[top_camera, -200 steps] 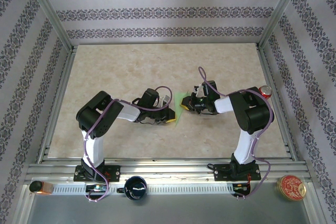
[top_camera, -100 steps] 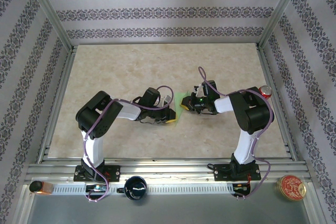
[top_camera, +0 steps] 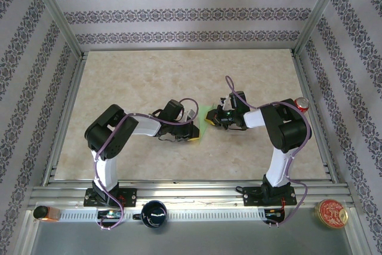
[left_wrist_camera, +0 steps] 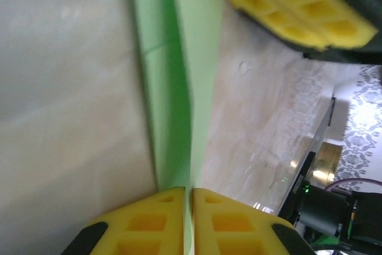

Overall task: Fold a paper plane with a square sheet of paper (pick it up from the middle)
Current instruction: Fold the wing for the fifth time at the center of the table.

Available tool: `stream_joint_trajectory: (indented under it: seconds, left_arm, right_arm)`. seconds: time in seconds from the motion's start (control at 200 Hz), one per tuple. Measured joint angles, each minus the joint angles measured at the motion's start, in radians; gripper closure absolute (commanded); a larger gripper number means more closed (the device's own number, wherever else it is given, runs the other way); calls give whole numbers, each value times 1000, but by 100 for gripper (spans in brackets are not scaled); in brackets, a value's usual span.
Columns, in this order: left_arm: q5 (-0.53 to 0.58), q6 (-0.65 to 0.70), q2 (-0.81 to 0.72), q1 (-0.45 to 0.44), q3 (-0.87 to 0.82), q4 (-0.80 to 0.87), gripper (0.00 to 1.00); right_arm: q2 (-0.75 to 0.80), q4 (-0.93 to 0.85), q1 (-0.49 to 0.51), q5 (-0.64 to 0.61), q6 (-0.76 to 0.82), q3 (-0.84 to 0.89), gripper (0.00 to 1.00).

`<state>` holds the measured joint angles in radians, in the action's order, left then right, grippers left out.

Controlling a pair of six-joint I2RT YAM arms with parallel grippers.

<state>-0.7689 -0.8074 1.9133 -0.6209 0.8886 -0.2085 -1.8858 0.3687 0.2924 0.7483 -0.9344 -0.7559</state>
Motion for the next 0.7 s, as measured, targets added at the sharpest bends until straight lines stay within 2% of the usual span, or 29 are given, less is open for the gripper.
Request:
stream_joint_trajectory:
  seconds: [0.13, 0.2, 0.51, 0.704]
  left_arm:
    - [16, 11, -21, -6, -1, 50, 85]
    - [21, 13, -27, -8, -2, 71, 89]
    - [36, 20, -36, -10, -1, 102, 90]
    - [128, 23, -134, -20, -26, 206, 100]
  right_arm:
    - [0, -16, 2, -2, 8, -6, 92]
    - [1, -27, 4, -6, 15, -11, 92]
    - [2, -40, 5, -10, 25, -15, 92]
    - [3, -53, 6, -14, 25, -21, 92]
